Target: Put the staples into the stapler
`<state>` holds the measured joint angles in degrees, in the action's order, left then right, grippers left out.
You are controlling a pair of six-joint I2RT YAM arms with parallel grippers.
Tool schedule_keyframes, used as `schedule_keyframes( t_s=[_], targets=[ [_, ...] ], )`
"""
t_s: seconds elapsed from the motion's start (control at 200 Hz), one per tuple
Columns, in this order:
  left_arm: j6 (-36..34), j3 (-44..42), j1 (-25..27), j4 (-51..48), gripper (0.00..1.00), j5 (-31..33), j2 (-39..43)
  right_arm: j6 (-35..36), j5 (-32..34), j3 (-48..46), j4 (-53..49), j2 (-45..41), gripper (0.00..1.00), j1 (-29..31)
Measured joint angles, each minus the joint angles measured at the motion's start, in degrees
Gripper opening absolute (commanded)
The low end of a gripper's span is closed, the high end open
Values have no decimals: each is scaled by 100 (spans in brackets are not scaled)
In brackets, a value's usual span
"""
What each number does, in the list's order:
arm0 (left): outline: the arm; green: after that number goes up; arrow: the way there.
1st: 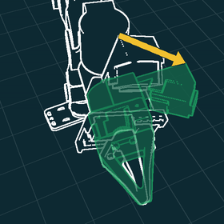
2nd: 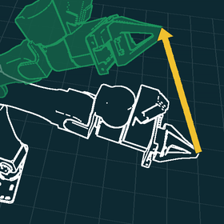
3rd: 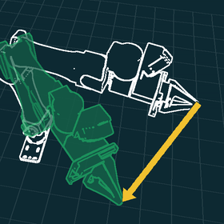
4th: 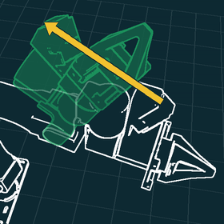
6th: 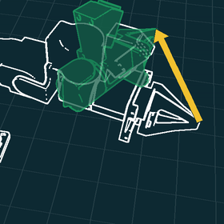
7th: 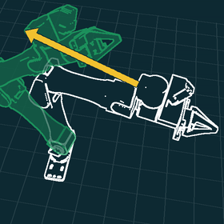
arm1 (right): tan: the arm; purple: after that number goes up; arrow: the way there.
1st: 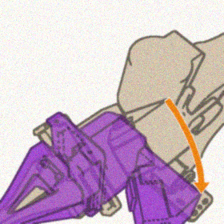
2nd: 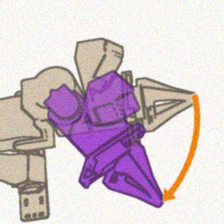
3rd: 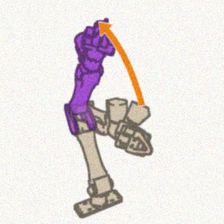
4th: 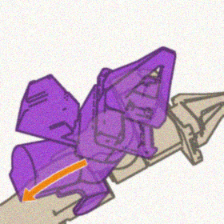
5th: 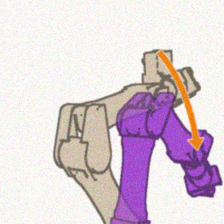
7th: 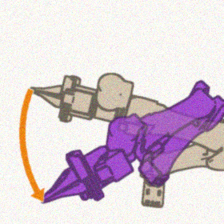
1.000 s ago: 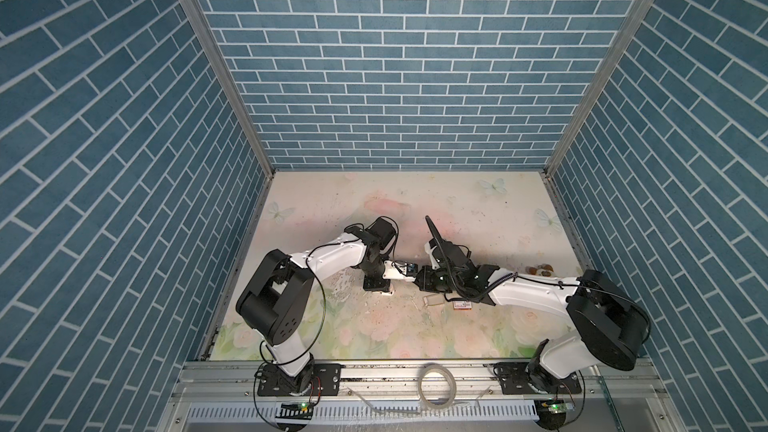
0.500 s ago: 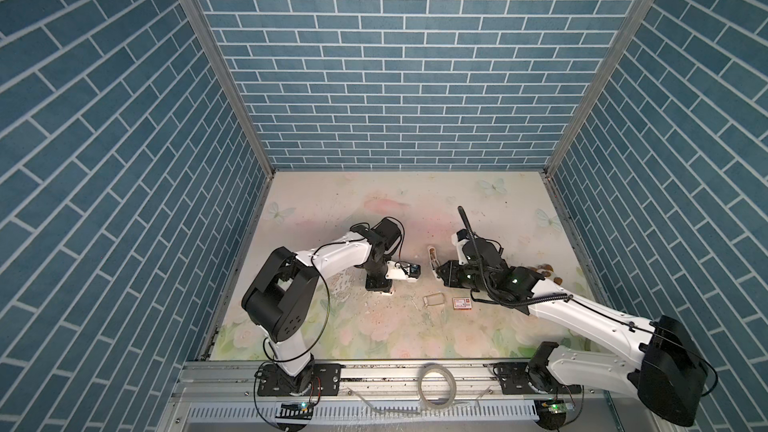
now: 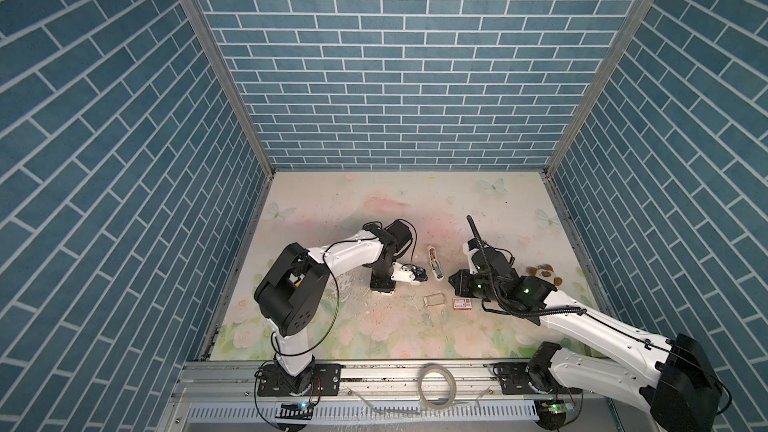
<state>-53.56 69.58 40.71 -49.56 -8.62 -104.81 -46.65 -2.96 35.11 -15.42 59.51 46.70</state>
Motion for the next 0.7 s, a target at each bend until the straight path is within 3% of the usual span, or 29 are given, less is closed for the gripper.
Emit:
schedule_keyframes(
  t_s=[0.7],
  targets=[
    [173,120,111,-111,5,315,46,22,122,-109,-96,-411,13,-37]
  ],
)
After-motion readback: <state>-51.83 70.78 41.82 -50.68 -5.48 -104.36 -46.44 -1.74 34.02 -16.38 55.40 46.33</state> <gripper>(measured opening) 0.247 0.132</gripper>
